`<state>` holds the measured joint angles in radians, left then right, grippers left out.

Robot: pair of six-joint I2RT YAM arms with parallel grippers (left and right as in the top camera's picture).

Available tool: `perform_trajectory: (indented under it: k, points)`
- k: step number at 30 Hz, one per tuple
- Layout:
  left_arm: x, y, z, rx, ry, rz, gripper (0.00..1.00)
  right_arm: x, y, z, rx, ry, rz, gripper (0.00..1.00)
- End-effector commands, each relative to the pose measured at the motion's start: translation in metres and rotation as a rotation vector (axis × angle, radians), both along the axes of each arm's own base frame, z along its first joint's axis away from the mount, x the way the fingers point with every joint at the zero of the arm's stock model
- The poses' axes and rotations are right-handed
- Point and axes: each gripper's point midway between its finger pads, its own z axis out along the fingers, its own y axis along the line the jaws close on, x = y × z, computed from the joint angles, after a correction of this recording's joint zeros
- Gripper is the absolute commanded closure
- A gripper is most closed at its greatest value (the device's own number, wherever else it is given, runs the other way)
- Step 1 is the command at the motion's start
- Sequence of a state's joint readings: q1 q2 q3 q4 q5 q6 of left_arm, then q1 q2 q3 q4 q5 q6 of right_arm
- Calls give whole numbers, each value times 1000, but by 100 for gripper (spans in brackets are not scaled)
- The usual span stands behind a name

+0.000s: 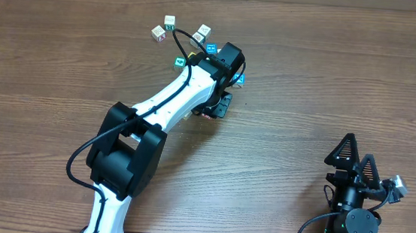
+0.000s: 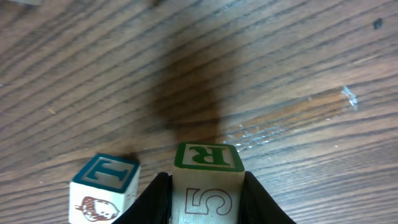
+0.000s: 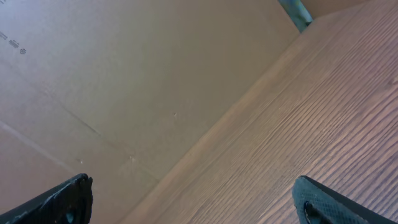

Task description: Form a circle

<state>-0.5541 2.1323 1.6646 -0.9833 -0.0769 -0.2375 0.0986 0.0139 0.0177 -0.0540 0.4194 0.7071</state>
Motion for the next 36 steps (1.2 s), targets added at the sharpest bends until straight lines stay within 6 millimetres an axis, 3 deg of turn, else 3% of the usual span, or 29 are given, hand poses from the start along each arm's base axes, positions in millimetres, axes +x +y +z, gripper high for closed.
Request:
perform_trajectory:
  k: [1, 9, 36]
  points:
    - [4, 6, 1, 27, -21, 41, 75, -1, -2, -2, -1, -1, -10, 0]
    - [10, 13, 3, 54, -54, 121, 74, -1, -2, -2, -1, -1, -10, 0]
    - [10, 17, -6, 84, -59, 49, 74, -1, -2, -2, 0, -1, -10, 0]
